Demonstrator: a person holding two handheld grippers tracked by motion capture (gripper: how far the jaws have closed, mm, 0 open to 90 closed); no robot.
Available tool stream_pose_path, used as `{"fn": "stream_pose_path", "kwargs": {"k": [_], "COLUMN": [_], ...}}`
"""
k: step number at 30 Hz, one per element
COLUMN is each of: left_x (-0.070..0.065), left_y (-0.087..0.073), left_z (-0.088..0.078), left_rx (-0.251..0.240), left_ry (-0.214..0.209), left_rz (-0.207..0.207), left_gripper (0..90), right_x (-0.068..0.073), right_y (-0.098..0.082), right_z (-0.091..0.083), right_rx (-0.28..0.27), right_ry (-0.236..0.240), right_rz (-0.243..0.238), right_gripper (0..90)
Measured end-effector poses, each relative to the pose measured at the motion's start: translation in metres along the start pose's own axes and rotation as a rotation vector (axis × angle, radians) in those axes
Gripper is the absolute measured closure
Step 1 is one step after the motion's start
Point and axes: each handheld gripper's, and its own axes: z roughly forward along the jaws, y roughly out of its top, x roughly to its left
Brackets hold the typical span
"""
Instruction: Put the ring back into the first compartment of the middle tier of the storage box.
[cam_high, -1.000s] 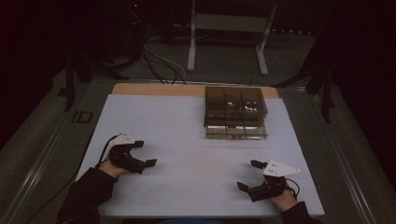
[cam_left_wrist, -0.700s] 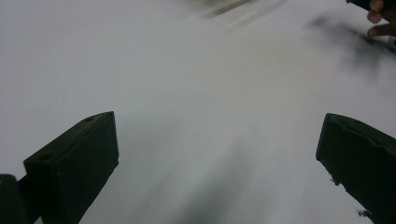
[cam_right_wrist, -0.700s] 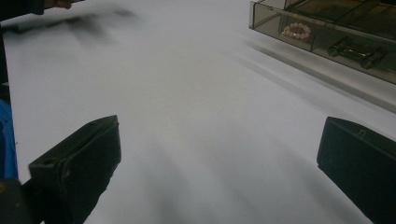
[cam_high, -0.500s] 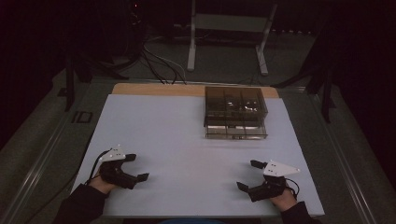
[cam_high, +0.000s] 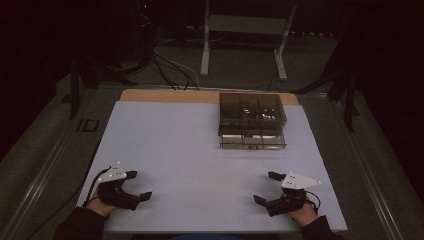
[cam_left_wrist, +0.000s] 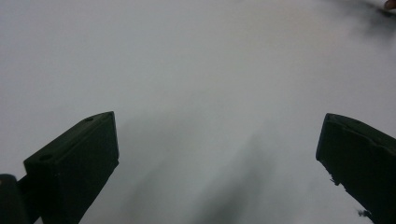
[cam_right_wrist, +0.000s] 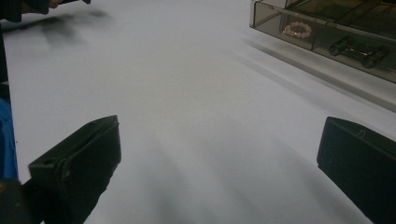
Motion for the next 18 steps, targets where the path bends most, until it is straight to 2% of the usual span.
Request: {"fn": "stream_pose_path", "kwargs": {"k": [11,18], "left_x": [0.0034,0.0028], "left_y": [-0.0046,-0.0046], "left_z": [0.0047,0.0042], "left_rx": [0.014,-0.006], "left_ry": [0.014,0.012], "left_rz": [0.009,0.009], "left_gripper": [0.9,0.9], "right_x": [0.0002,0.0008], "right_y": [0.0002,0.0001], "right_z": [0.001,0.0007], "right_rx": [0.007,0.01], "right_ry": [0.005,0.002], "right_rz": [-0.007,-0.011], "right_gripper": [0.0,0.0]}}
